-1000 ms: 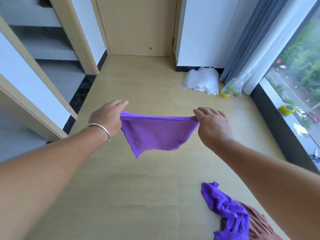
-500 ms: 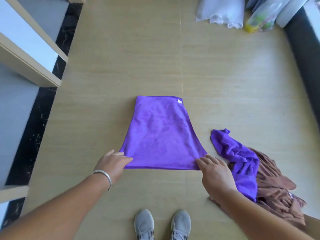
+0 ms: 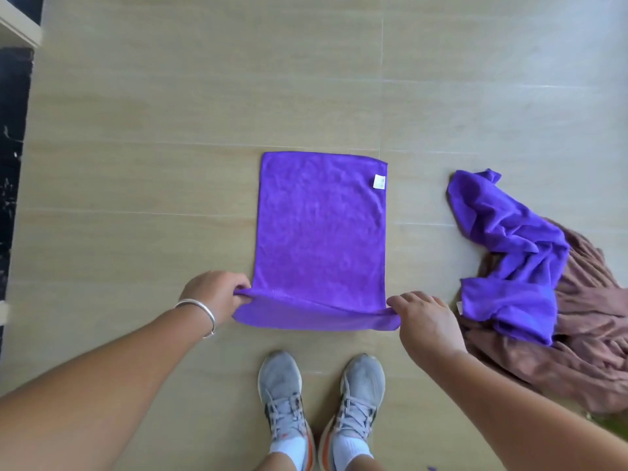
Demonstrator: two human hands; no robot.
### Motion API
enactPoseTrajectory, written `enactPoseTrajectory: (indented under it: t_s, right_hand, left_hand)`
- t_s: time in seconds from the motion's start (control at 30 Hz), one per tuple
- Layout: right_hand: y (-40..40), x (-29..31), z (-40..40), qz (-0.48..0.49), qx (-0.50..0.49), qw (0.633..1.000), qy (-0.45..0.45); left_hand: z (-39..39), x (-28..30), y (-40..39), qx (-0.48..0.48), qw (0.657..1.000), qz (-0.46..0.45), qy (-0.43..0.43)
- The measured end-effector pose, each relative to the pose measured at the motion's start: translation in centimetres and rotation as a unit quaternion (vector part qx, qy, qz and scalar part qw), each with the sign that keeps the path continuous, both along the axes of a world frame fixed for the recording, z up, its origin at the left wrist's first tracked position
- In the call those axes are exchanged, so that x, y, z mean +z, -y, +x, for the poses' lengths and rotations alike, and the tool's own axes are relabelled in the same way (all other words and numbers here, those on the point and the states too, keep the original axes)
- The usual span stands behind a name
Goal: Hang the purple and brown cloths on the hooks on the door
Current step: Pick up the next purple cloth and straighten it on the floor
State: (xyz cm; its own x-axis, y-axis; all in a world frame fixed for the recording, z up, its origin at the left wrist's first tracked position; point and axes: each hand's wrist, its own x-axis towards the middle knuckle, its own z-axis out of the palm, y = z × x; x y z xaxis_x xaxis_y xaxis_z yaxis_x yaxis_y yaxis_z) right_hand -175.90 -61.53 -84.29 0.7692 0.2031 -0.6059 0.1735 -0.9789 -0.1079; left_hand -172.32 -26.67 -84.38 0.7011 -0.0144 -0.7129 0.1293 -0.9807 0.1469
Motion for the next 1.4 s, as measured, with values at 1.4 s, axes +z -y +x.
enactPoseTrajectory:
  t_s: [1.4]
  right_hand:
    - [0.8, -27.1, 15.8, 0.048, 0.243, 0.957, 0.149]
  left_hand:
    - [10.7, -26.6, 0.6, -0.333, 0.912, 0.014, 0.238]
